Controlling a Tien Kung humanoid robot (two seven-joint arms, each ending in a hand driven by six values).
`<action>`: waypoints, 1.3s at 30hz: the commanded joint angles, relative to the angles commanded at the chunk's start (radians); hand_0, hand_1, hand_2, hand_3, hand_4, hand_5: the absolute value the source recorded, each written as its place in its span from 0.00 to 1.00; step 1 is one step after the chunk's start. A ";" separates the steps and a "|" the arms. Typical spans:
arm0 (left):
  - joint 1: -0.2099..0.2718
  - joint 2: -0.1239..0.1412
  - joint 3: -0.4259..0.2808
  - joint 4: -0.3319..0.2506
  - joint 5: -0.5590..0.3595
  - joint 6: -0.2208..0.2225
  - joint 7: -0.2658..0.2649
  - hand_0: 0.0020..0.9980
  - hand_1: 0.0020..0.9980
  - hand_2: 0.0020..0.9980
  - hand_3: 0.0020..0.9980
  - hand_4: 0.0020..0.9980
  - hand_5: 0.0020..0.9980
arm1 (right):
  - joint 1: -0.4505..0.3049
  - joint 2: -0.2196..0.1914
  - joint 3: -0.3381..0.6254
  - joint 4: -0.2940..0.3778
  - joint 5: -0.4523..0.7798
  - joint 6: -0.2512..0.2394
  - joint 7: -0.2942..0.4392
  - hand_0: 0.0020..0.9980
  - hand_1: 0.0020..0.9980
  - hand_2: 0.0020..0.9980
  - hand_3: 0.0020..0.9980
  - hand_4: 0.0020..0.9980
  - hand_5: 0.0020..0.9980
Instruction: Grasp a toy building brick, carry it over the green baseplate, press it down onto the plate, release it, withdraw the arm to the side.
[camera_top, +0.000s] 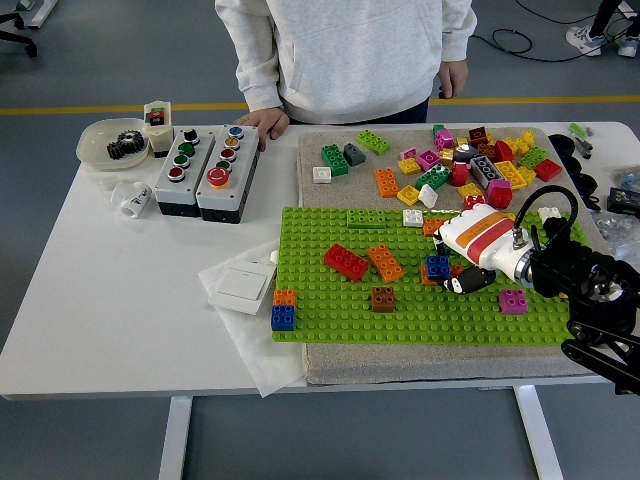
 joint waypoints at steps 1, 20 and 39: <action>0.000 0.001 0.003 0.000 -0.003 0.001 -0.001 0.79 0.78 0.78 0.59 0.62 0.62 | 0.000 -0.001 0.000 0.000 0.001 0.002 0.000 0.45 0.55 0.61 0.54 0.80 0.43; -0.001 0.000 0.002 0.000 -0.004 0.001 -0.003 0.79 0.77 0.78 0.59 0.62 0.62 | -0.004 -0.002 0.001 -0.005 0.013 0.012 -0.010 0.47 0.57 0.64 0.56 0.83 0.43; 0.012 -0.001 -0.007 -0.001 0.010 -0.003 0.001 0.79 0.77 0.78 0.59 0.62 0.62 | -0.024 -0.017 0.028 0.043 0.040 0.004 -0.029 0.47 0.59 0.68 0.61 0.88 0.47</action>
